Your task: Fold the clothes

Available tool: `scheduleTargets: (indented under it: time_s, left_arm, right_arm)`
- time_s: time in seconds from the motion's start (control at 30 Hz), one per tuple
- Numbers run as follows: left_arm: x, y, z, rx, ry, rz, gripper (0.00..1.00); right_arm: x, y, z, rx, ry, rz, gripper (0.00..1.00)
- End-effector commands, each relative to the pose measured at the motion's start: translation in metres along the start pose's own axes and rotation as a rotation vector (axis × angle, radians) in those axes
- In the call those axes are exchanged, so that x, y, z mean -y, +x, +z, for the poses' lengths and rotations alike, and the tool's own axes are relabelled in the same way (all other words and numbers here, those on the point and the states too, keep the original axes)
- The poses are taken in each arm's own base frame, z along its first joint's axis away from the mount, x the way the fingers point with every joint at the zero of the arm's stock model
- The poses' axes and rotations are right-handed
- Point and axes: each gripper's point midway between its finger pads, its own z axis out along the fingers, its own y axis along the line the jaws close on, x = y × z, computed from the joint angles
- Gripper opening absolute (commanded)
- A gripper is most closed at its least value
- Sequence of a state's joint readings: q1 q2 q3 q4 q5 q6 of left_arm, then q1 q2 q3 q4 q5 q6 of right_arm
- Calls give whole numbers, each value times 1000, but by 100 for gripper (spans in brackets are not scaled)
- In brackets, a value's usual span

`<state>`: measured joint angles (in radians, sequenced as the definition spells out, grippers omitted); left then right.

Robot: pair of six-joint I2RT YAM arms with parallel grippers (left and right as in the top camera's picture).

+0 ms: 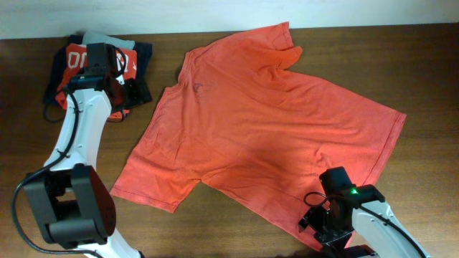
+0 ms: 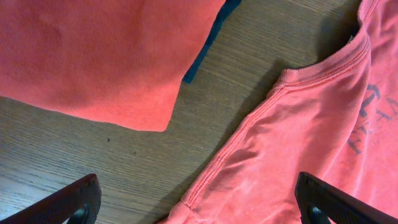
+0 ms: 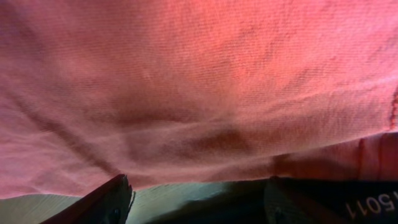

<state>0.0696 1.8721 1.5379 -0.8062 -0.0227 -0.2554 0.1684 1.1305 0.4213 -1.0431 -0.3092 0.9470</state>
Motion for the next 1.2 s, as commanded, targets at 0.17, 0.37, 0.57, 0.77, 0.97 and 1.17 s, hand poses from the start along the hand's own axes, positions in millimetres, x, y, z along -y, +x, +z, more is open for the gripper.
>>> scheduleTargets:
  time_s: [0.17, 0.37, 0.57, 0.77, 0.97, 1.17]
  left_arm:
    - [-1, -1, -1, 3, 4, -13, 99]
    - [-1, 0, -1, -2, 3, -33, 99]
    - [-11, 1, -1, -13, -9, -68, 99]
    - [-21, -1, 0, -11, -19, -88, 99]
    - [-22, -1, 0, -11, -20, -88, 99]
    - [-21, -2, 1, -8, -19, -88, 99]
  right_arm:
    - [29, 17, 13, -69, 91, 20, 61]
    - [29, 17, 13, -67, 93, 21, 33]
    - [26, 15, 11, -62, 84, 2, 9]
    - [12, 6, 4, -26, 49, -24, 8]
    - [11, 5, 5, -37, 63, -19, 51]
    - [11, 5, 5, -37, 66, -6, 57]
